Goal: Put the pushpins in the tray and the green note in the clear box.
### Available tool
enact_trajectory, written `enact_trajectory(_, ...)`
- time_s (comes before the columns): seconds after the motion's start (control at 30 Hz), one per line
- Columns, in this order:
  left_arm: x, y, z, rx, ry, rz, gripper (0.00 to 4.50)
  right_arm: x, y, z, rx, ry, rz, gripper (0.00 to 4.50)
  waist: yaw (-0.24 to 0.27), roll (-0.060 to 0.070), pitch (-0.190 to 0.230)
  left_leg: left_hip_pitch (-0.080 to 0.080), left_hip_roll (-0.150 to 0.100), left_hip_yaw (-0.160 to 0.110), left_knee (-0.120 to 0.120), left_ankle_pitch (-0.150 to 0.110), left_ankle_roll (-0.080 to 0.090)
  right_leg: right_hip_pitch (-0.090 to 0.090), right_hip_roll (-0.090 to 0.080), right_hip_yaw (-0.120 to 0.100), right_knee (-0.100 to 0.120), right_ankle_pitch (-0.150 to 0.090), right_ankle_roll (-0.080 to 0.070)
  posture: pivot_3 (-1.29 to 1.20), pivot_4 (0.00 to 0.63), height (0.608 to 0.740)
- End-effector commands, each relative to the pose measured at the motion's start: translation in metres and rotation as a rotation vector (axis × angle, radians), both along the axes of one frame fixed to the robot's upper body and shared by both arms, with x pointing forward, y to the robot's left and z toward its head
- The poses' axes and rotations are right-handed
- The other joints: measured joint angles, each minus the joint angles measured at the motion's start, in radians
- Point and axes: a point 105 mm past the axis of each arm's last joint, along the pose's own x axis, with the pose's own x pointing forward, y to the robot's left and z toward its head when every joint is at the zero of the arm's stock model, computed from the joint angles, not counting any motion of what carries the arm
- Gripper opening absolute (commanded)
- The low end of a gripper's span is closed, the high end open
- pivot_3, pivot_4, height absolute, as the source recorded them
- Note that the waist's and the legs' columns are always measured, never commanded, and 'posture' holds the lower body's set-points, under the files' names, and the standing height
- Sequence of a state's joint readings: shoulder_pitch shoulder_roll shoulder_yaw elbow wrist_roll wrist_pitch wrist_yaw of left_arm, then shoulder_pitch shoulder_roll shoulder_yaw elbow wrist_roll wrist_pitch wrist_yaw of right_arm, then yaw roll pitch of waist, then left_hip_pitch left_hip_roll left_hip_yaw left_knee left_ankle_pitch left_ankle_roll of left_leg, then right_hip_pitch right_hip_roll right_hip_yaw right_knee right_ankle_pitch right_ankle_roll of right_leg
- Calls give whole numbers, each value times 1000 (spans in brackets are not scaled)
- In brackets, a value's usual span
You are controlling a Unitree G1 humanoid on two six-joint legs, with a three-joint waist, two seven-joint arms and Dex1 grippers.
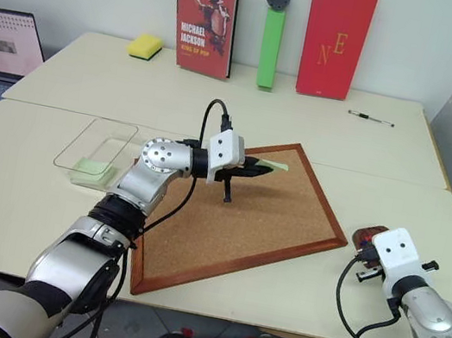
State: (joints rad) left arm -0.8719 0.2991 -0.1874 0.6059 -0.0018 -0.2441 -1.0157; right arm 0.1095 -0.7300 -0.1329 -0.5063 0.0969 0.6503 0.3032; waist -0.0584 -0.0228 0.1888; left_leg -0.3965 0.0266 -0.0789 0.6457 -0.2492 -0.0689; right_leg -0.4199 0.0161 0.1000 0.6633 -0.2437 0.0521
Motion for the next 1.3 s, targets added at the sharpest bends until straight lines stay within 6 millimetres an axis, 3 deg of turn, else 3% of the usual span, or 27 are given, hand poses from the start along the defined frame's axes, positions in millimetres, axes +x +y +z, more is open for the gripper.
enact_trajectory(0.03, -4, -3, 13, -22, -43, -15, 0, 2, -3, -1, -13, -14, -2, 226, 2, 0, 0, 0, 0, 0, 0, 0, 0, 0, 0, 0, 0, 0, 0, 0, 150, 740)
enact_trajectory(0.2, -4, -3, 13, -21, -42, -12, 0, 7, -9, -6, -15, -16, -27, 1378, 2, 0, 0, -1, 0, 0, 0, 0, 0, 0, 0, 0, -1, 0, 0, 0, 150, 740)
enact_trajectory(0.53, -1, 1, 15, -22, -47, -1, 0, 4, -6, 11, 0, -54, -21, 3545, 2, 0, 0, 0, 0, 0, 0, 0, 0, 0, 0, 0, 0, 0, 0, 0, 150, 740)
enact_trajectory(0.63, 1, 4, 21, -27, -58, 13, 0, 2, 7, 27, 34, -84, 42, 3545, 2, 0, 0, -1, -1, 0, 0, 0, 0, 0, 0, 0, 0, 0, 0, 0, 150, 740)
enact_trajectory(0.77, 6, 22, 38, -31, -96, 77, 0, 0, 49, 59, 136, -158, 246, 3545, -4, 0, 0, 0, 0, 0, 0, 0, 0, 0, 0, 0, 1, 0, 0, 0, 150, 740)
enact_trajectory(0.93, 11, 66, 65, -14, -135, 247, 0, -1, 113, 93, 288, -241, 561, 3545, -16, 0, 0, 1, 0, -1, 0, 0, 0, 0, 1, 0, 2, 0, 0, 0, 150, 740)
enact_trajectory(1.1, 2, 136, 77, 163, -165, 475, 0, 15, 172, 102, 385, -212, 801, 3545, -33, 0, 0, 2, 1, -1, -1, 0, 0, 0, 0, -1, 2, 0, -1, 0, 150, 740)
enact_trajectory(1.2, -5, 166, 77, 182, -118, 596, 0, 24, 195, 103, 396, -196, 884, 3545, -21, 0, 0, 1, 1, -1, -1, 0, 0, -1, 0, -2, 2, 0, -2, 0, 150, 740)
enact_trajectory(1.3, -16, 213, 65, 219, -27, 777, 0, 33, 221, 104, 412, -175, 967, 3545, -25, 0, 0, -1, 1, -2, 0, 0, 0, -2, 0, -3, 2, 0, -2, 0, 150, 740)
